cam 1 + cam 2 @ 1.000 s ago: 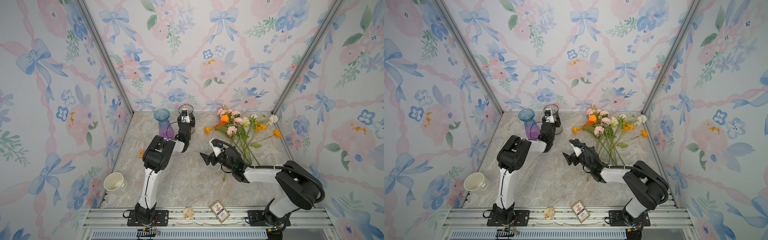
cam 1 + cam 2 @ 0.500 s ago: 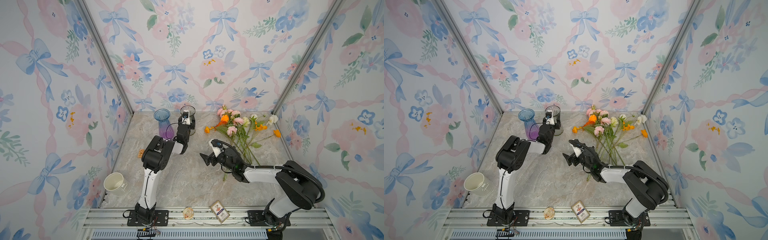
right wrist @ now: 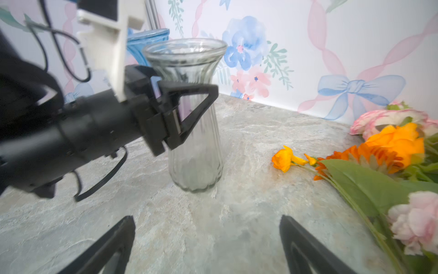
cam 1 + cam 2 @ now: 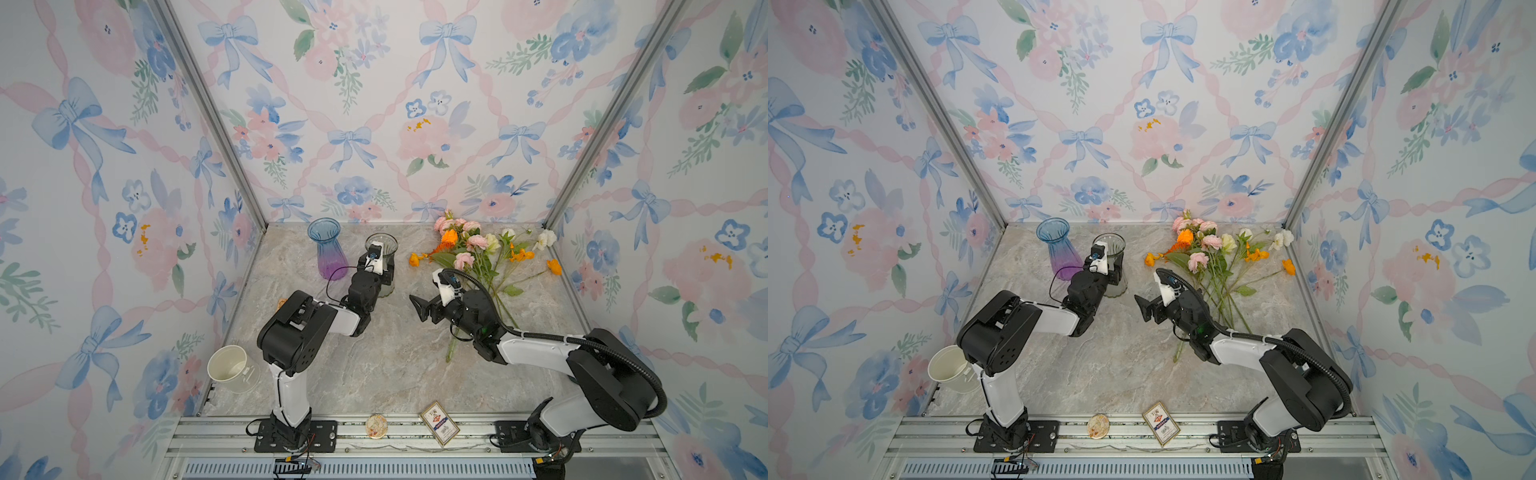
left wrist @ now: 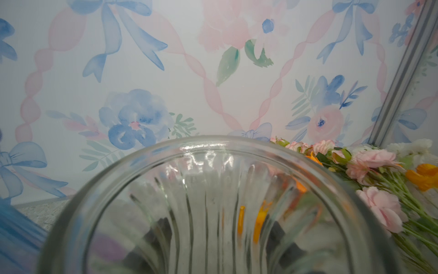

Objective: Arrange flowers in a vase
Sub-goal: Pick up the vase from the top-center of the table, then place the vase at the center of the table.

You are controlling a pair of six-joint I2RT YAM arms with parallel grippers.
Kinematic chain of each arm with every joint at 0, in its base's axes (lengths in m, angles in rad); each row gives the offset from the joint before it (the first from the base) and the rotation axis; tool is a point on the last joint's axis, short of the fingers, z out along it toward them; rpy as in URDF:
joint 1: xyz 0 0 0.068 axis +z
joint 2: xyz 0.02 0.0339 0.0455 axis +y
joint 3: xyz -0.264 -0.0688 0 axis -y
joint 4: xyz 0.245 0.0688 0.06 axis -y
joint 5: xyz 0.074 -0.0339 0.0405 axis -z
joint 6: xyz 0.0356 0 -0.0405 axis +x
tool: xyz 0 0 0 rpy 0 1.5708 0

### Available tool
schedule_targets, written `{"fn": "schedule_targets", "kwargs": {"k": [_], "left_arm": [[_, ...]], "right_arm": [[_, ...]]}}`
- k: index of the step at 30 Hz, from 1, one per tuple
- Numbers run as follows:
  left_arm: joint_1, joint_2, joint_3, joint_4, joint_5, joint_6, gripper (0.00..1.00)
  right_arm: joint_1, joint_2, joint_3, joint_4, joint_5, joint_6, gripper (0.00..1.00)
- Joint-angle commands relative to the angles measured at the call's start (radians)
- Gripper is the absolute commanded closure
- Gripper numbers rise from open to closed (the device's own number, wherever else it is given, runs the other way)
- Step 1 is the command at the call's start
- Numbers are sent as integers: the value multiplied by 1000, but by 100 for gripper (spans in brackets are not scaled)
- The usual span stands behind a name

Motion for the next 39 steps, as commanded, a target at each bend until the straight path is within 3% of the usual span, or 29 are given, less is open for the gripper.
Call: {"fn": "schedule_targets", "kwargs": {"k": [1, 6, 10, 15, 25, 35, 39], "left_arm": [[-68, -160, -92, 198, -60, 15, 75], [-164, -339, -267, 233, -124, -26, 77], [-236, -455, -367, 243, -163, -71, 78], [-298, -515, -428, 250, -158, -97, 79], [-342, -349, -451, 466, -111, -85, 82], [-408, -225, -415, 550, -146, -17, 81], [-411, -216, -425, 549, -136, -15, 75]], "right_arm": [[-7, -44, -12, -24, 33, 24, 3], [-5, -137, -33, -101, 78, 37, 3], [-13, -237, -10, -323, 147, 89, 3], [-13, -378, -15, -530, 133, 130, 3], [-33, -614, -41, -940, 178, 192, 3], [-113, -742, -97, -1035, 123, 208, 3], [-125, -747, -104, -1037, 106, 211, 3]]}}
